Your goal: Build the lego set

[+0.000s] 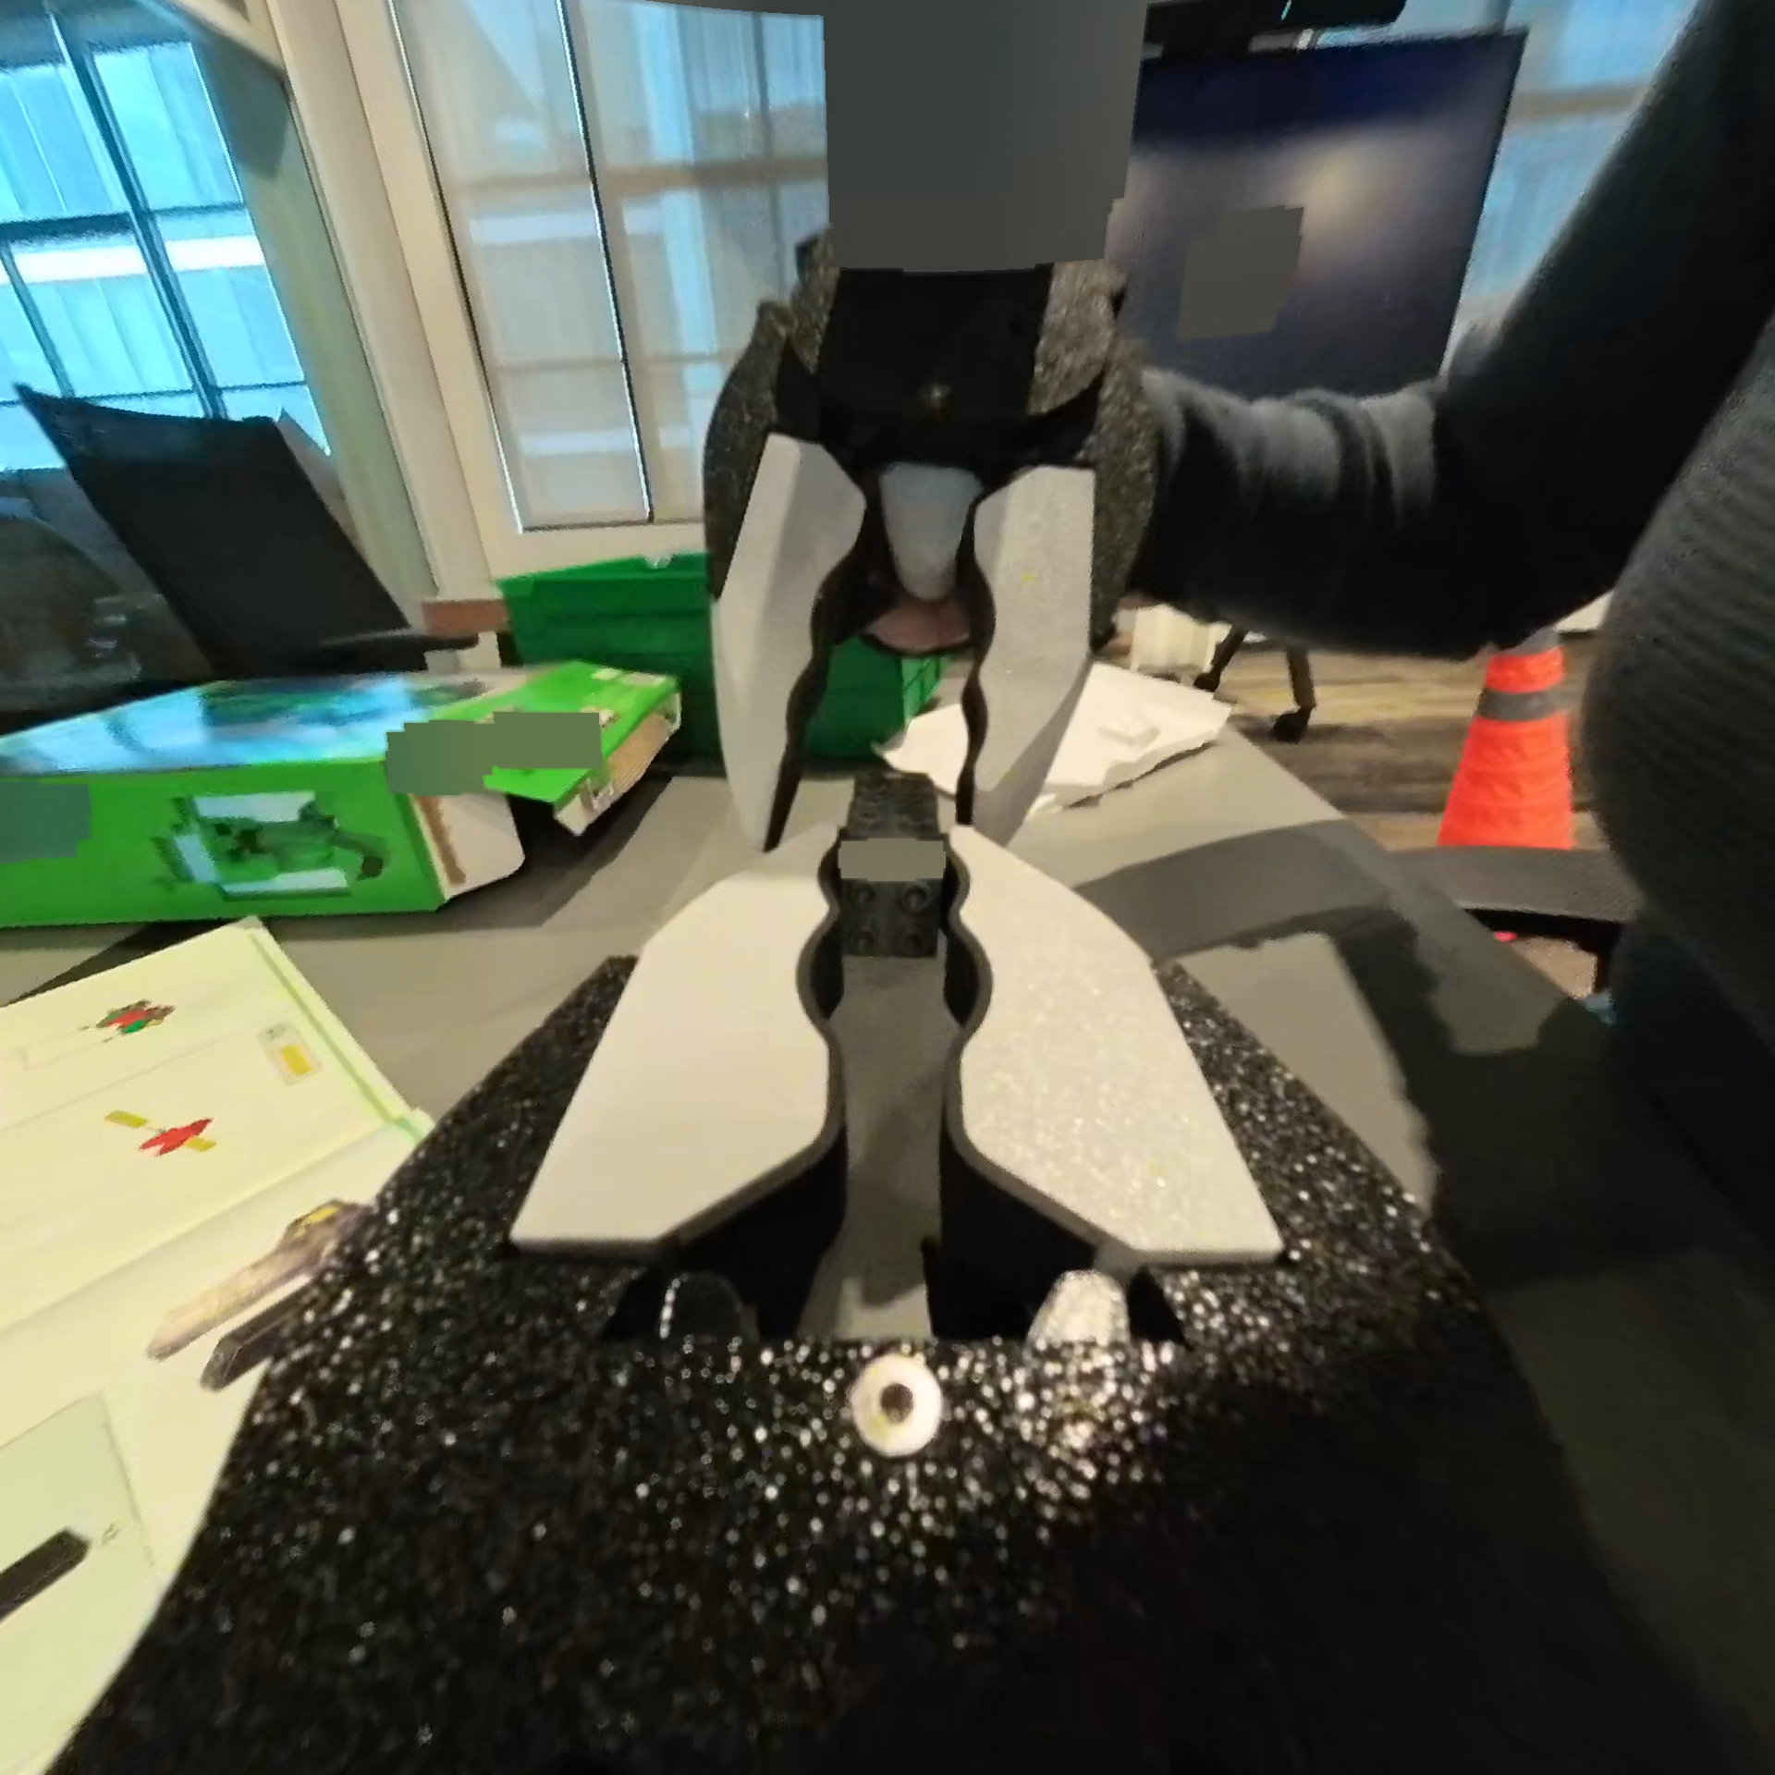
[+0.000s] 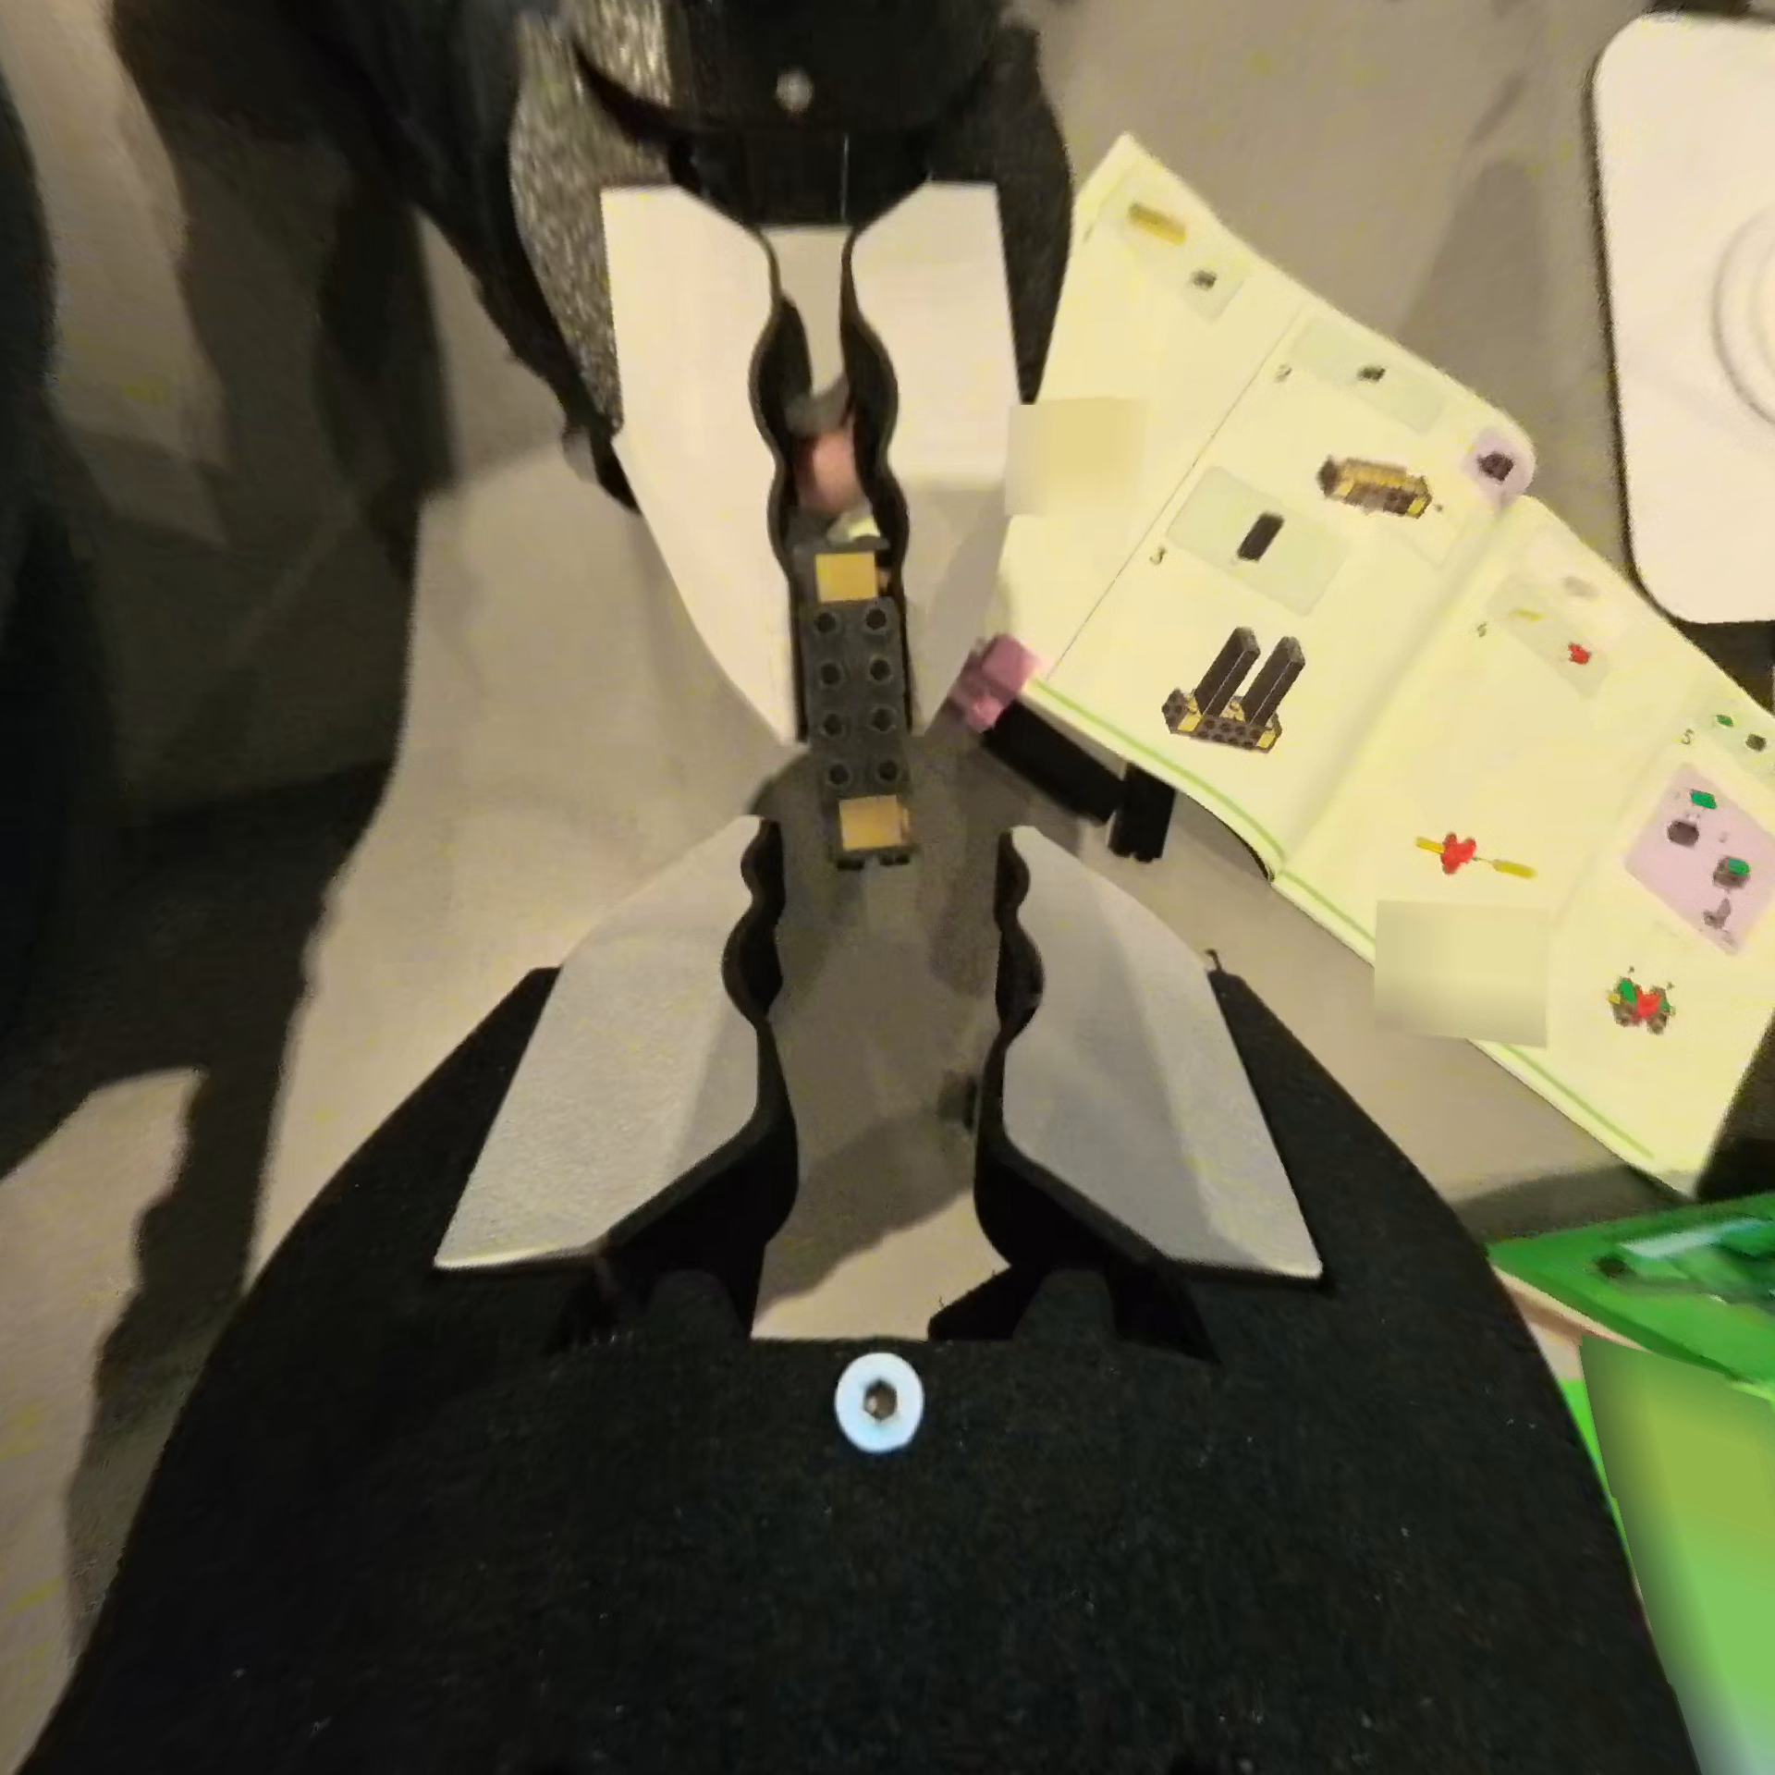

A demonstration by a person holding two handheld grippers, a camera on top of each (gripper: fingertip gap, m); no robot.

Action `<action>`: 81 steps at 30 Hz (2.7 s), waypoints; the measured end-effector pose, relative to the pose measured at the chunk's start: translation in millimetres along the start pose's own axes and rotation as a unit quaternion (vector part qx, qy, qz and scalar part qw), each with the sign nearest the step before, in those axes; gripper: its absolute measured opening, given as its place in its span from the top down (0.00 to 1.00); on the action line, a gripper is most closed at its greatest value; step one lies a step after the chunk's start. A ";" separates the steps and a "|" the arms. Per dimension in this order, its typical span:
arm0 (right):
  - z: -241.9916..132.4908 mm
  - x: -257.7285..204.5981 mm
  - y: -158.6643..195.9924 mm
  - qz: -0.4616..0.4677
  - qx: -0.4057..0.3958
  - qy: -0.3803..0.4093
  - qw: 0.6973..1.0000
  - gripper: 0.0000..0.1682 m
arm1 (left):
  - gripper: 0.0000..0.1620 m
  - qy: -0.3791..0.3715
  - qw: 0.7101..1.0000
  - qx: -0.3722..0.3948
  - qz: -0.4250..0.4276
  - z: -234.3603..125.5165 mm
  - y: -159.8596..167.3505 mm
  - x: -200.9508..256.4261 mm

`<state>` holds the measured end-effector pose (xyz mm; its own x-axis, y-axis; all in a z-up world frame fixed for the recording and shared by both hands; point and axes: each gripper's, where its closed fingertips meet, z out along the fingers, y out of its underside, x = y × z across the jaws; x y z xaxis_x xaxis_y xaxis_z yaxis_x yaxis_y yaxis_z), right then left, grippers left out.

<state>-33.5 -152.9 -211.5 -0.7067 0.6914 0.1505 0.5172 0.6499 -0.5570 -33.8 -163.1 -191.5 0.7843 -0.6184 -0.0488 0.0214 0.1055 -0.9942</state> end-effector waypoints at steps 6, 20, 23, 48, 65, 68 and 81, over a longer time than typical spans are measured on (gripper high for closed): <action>-7.9 -5.3 -13.1 0.014 0.086 -0.011 0.996 0.84 | 0.90 0.023 0.999 0.043 -0.003 -3.6 -11.0 5.4; -4.9 -11.2 -4.2 -0.061 0.070 0.055 0.994 0.90 | 0.79 -0.024 0.997 0.040 0.057 -2.5 -12.1 3.1; -1.0 -16.4 -1.4 -0.054 0.053 0.041 0.996 0.90 | 0.80 -0.017 0.997 0.019 0.077 1.7 -6.0 9.2; 3.8 -25.1 -2.6 -0.026 0.035 -0.020 0.999 0.90 | 0.90 0.026 0.997 -0.020 0.074 5.9 5.6 20.5; 5.5 -17.0 1.2 -0.034 0.032 0.007 0.999 0.90 | 0.81 0.006 0.997 -0.029 0.068 8.2 6.6 16.6; 5.1 -9.9 4.8 -0.096 0.023 0.066 0.993 0.90 | 0.66 -0.015 0.998 -0.036 0.046 8.4 8.0 8.3; -13.0 7.4 -9.3 -0.302 0.007 0.262 0.916 0.90 | 0.80 0.019 0.997 -0.014 -0.079 7.0 5.6 5.7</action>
<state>-37.2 -149.7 -194.7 -0.5305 0.2659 0.8049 0.0987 0.9625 -0.2528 -24.9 -160.6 -196.7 0.7489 -0.6541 0.1064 0.1254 -0.0177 -0.9919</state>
